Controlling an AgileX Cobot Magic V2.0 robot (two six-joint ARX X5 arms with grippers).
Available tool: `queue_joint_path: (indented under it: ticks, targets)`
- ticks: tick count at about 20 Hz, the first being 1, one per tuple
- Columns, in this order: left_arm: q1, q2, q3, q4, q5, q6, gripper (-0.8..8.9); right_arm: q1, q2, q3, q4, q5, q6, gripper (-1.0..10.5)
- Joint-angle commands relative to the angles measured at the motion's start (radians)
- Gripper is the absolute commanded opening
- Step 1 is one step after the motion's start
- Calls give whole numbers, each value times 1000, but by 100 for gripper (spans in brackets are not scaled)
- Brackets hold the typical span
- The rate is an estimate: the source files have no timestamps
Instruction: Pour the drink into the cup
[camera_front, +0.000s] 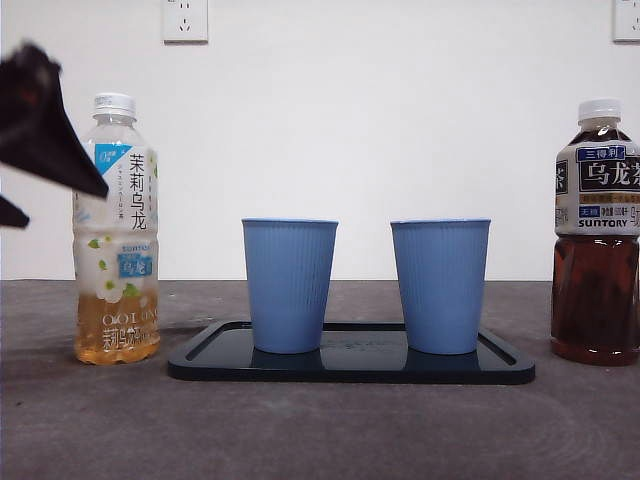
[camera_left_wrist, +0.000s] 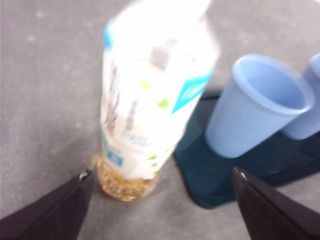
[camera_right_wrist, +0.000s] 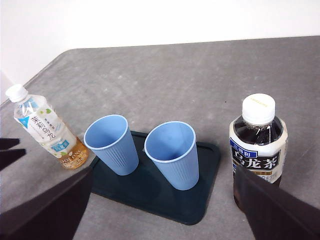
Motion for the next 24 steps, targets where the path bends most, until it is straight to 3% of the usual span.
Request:
queue_joint_path:
  ticks: [1,7,15,24]
  targets:
    - [-4,80,-2,97,-6,55,447,6,0,12,3,-1,9,457]
    - [-4,303,-2,361,-12,105,446,6,0,12,3,5,-14,457]
    - [-4,431,-2,603,-12,114,446,6,0,12,3,5,-31,457]
    - [-4,502,-2,714,-13,135,403,6,0,12,6,6,-43,457]
